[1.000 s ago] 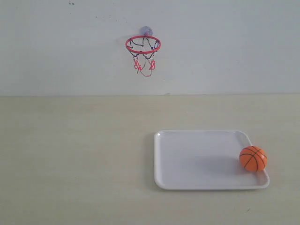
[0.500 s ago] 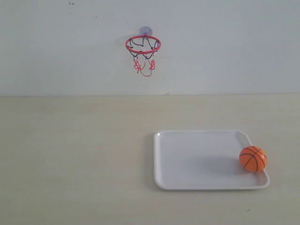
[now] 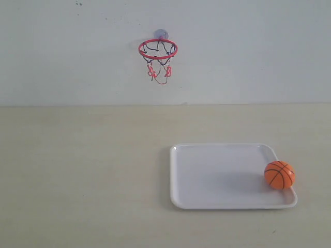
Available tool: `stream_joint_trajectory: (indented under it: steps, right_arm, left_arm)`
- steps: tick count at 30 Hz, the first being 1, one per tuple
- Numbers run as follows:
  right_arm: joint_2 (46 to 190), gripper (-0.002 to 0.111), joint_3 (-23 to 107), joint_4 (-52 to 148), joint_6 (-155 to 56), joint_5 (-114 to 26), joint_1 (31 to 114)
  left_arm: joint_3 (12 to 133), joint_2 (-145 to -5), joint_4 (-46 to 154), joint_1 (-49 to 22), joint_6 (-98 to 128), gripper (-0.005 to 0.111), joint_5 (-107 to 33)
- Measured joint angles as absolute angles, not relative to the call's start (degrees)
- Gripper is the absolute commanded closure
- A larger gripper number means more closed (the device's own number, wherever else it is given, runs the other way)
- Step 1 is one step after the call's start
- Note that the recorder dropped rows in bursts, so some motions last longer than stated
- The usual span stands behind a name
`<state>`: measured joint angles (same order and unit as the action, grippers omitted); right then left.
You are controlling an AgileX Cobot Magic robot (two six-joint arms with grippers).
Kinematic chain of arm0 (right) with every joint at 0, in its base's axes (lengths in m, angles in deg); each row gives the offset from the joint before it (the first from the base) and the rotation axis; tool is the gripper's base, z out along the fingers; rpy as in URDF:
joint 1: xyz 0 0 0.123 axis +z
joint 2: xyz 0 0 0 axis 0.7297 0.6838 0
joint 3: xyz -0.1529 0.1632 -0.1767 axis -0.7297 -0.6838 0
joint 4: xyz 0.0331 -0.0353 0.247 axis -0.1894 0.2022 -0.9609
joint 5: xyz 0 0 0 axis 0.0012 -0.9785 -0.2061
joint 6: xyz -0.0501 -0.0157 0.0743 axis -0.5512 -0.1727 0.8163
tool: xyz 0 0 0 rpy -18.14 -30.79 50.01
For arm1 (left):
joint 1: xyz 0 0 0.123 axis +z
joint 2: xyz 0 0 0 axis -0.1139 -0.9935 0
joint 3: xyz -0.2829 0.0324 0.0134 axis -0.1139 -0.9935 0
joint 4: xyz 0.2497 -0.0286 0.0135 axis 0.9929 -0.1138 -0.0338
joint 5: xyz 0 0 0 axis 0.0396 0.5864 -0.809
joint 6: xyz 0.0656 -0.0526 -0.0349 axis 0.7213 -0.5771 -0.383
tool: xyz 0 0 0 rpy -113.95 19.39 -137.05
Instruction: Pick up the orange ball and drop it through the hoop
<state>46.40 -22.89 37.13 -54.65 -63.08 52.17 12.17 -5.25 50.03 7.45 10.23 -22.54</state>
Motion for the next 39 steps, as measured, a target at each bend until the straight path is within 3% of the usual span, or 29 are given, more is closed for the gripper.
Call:
stream_joint_trajectory:
  steps: [31, 35, 39]
  right_arm:
    - [46.40, 0.108, -22.89, 37.13, -54.65, -62.57, 52.17]
    - [46.40, 0.108, -22.89, 37.13, -54.65, -56.20, 52.17]
    - [46.29, 0.108, -22.89, 36.22, -53.67, -40.56, 52.17]
  left_arm:
    - [12.17, -5.25, 50.03, 7.45, 10.23, 0.103, -22.54]
    - [12.17, -5.25, 50.03, 7.45, 10.23, 0.103, -22.54]
    - [12.17, -5.25, 50.03, 7.45, 10.23, 0.103, -22.54]
